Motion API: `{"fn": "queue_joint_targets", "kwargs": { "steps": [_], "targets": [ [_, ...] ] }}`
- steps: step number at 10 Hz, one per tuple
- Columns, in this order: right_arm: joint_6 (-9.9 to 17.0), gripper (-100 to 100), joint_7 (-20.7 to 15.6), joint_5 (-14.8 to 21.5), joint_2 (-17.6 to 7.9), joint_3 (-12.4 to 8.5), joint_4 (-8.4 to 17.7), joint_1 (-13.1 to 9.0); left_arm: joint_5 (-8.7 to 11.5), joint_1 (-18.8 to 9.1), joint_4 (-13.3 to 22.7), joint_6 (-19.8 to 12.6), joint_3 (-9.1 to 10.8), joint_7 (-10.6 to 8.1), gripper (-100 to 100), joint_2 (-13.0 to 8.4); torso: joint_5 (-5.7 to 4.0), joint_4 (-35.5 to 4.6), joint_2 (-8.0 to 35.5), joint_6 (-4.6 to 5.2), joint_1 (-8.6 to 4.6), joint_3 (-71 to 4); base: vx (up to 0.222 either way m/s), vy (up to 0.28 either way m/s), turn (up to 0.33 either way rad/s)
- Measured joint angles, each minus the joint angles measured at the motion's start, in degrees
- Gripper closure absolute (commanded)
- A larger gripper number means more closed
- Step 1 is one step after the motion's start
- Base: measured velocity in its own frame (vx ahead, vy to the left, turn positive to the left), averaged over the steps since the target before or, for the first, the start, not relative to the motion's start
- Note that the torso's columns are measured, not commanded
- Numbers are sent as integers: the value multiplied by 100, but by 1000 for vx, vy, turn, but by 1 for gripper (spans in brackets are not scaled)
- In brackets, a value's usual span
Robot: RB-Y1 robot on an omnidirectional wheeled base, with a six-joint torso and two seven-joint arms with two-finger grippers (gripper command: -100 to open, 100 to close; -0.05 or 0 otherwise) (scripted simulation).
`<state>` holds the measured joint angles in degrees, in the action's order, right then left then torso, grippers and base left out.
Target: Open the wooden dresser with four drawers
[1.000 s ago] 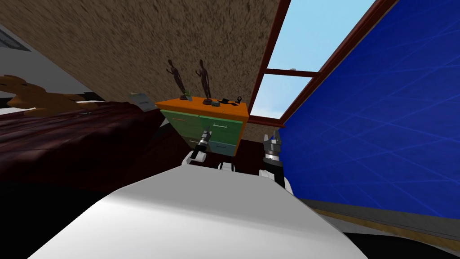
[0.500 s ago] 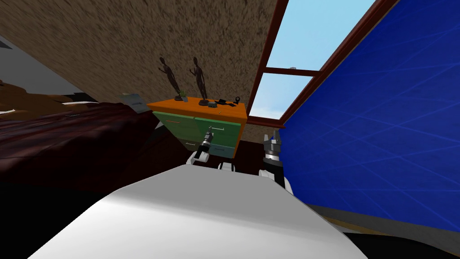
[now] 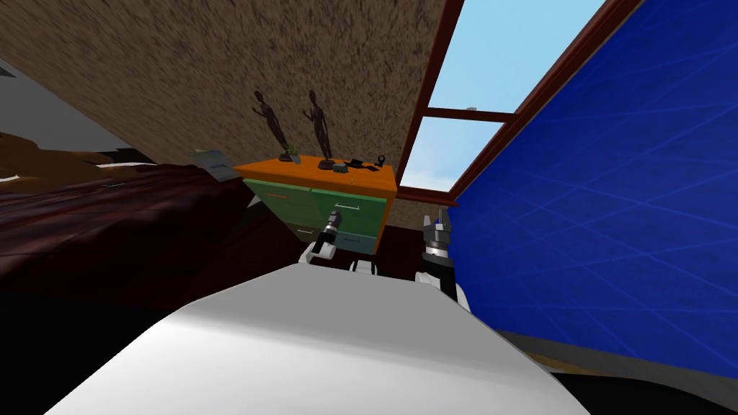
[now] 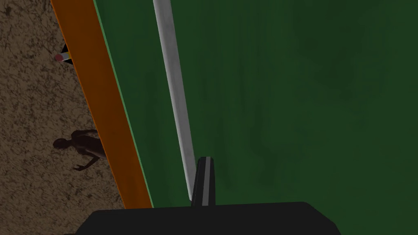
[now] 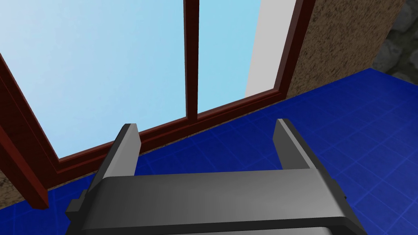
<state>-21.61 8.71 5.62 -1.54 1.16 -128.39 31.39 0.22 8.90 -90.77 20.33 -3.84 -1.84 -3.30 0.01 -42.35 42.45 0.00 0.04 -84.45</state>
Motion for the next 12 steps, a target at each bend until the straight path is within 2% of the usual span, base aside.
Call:
{"fn": "queue_joint_targets", "kwargs": {
  "steps": [4, 5, 7, 9, 10, 12],
  "targets": [
    [0, 0, 0, 0, 1, 1, 0, -2, -4, 102, -282, -151, -58, -22, 100, -38, -4, 5, -11, 0, -13, -8, -157, -7, 13],
    [0, 0, 0, 0, 0, 1, 0, -1, -4, 107, -291, -160, -60, -24, -100, -40, -2, 13, -48, 0, -6, -29, -12, -2, -4],
    [0, 0, 0, 0, 0, 0, 0, 1, 1, 114, -325, -170, -59, -28, -100, -252, 0, 18, -56, -1, 0, -37, 71, -5, -5],
    [-1, 0, 0, 0, 0, 0, -1, 3, 20, 50, -370, -294, -32, -39, -100, -324, -2, 16, -50, 0, -7, -33, 183, -23, -13],
    [-1, 0, 0, 0, 0, 0, -1, 4, 31, 6, -361, -362, -15, -46, -100, -328, -4, 12, -39, 0, -15, -25, 146, -24, -2],
    [0, 0, 0, 0, 0, 0, -1, 1, 39, -47, -336, -459, 2, -47, -100, -95, 1, -4, 21, 0, 5, 11, 42, 8, -1]
  ]
}}
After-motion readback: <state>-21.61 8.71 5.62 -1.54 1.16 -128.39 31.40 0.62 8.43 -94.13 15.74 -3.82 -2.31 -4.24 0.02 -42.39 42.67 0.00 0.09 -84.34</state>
